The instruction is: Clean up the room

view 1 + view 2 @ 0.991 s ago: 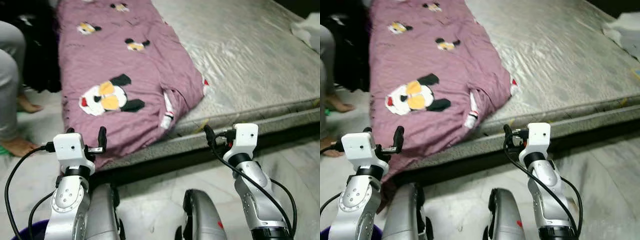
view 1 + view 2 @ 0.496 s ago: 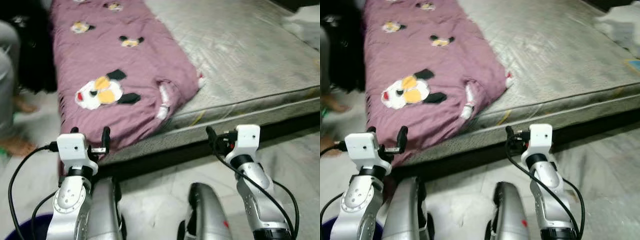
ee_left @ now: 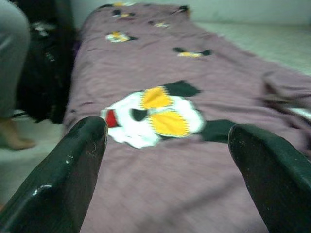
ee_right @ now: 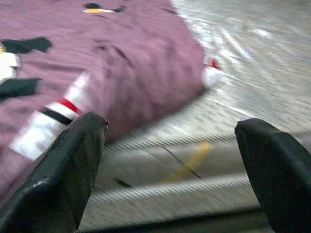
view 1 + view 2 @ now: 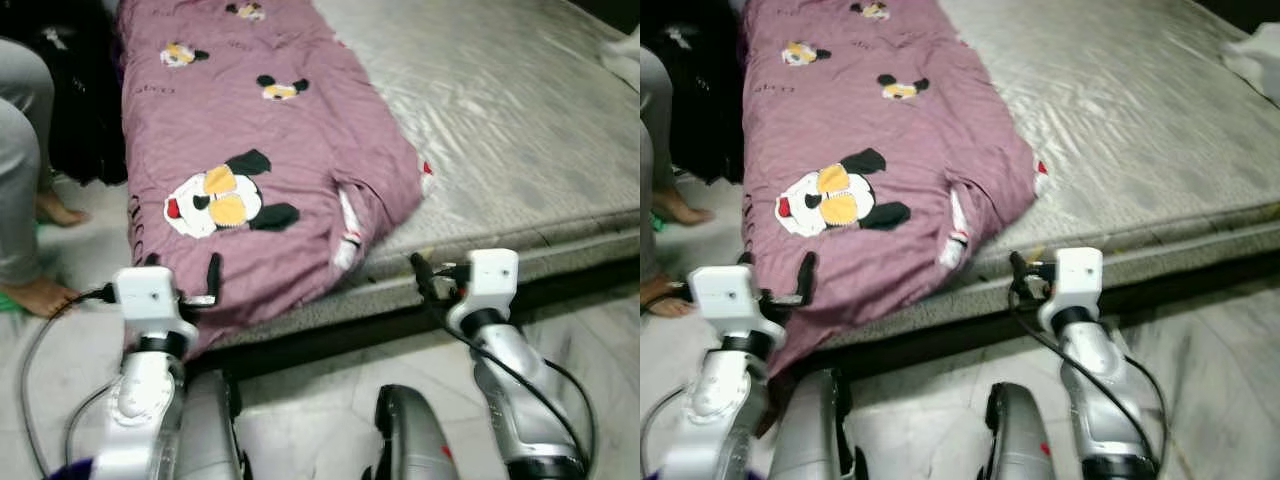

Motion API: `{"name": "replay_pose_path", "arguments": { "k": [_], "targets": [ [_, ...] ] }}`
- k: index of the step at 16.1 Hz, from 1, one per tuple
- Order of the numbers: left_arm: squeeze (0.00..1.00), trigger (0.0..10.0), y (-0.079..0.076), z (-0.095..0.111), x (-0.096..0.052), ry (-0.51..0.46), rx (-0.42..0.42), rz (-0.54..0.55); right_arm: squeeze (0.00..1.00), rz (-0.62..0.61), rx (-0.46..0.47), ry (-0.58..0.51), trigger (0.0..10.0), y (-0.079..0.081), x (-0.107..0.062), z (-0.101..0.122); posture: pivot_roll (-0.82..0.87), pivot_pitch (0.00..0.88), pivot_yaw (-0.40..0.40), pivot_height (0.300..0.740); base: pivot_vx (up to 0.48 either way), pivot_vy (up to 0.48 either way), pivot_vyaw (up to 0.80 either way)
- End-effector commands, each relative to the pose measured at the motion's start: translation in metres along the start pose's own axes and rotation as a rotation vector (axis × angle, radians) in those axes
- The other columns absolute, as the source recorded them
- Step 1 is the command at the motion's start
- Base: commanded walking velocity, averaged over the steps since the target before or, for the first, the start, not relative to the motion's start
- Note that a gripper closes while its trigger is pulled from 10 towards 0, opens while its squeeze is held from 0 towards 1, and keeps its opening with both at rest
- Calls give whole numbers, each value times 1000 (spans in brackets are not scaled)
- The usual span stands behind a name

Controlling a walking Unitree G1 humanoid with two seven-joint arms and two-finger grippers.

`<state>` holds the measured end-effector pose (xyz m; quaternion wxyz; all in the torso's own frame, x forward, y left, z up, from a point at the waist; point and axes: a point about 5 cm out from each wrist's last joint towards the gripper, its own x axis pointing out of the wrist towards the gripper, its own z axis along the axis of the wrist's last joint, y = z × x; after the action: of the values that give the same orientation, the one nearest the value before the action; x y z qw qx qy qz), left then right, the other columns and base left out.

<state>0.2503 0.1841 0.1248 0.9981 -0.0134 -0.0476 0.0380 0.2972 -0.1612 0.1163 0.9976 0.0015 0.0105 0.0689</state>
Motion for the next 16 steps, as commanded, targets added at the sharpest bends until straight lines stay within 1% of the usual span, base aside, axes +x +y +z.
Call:
{"name": "replay_pose_path", "arguments": {
  "k": [1,5,9,10,12,14,16],
  "targets": [
    [0,10000,-5,-1,0,3,-7,-21,0,-21,-13,14,10000,-9,-4,-4,-74,154,-50,524,371,0,413],
    [0,10000,-6,-3,0,10,-12,-29,0,-19,-24,16,10000,-10,-4,-5,-75,151,-51,524,337,0,0],
    [0,10000,-4,-4,2,29,-12,11,0,-19,-13,30,10000,-10,-3,-7,-73,157,-54,524,0,0,0],
    [0,10000,-4,-4,2,27,-11,9,0,-15,-22,27,10000,-10,-3,-7,-73,160,-54,524,0,0,0],
    [0,10000,-4,-3,2,24,-7,7,0,-2,-40,27,10000,-8,-3,-7,-72,161,-53,524,0,0,731],
    [0,10000,-4,-3,3,24,-6,9,0,-5,-30,29,10000,-8,-3,-8,-73,162,-53,524,0,0,725],
    [0,10000,-4,-2,3,21,-5,12,0,14,-9,53,10000,-8,0,-10,-72,165,-51,524,0,0,0]
  ]
}}
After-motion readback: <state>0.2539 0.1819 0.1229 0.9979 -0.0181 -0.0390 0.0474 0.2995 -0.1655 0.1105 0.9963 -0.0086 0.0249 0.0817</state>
